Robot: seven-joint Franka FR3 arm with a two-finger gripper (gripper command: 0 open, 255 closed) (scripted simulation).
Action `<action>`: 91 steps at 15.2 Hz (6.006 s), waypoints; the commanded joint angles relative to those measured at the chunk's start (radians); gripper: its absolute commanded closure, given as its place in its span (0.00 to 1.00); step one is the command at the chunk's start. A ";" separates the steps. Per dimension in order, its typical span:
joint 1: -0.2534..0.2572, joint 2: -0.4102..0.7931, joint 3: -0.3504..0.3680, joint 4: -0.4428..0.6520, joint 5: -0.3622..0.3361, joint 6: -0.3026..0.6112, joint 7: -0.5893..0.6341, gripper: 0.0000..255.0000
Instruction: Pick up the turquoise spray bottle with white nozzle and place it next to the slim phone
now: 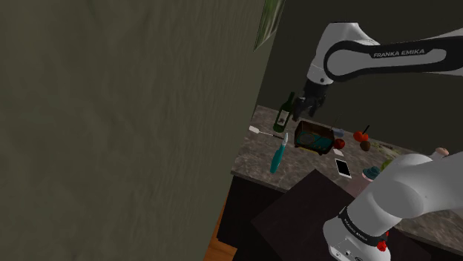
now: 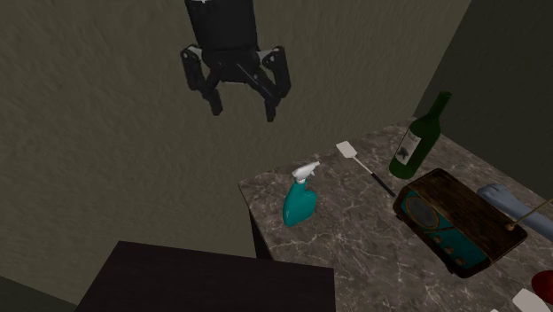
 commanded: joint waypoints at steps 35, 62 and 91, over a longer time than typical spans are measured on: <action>-0.189 0.638 -0.027 -0.075 -0.144 0.741 0.456 1.00; -0.172 0.370 -0.021 -0.013 -0.068 0.413 0.377 1.00; -0.159 0.197 -0.012 0.241 -0.029 -0.011 0.323 1.00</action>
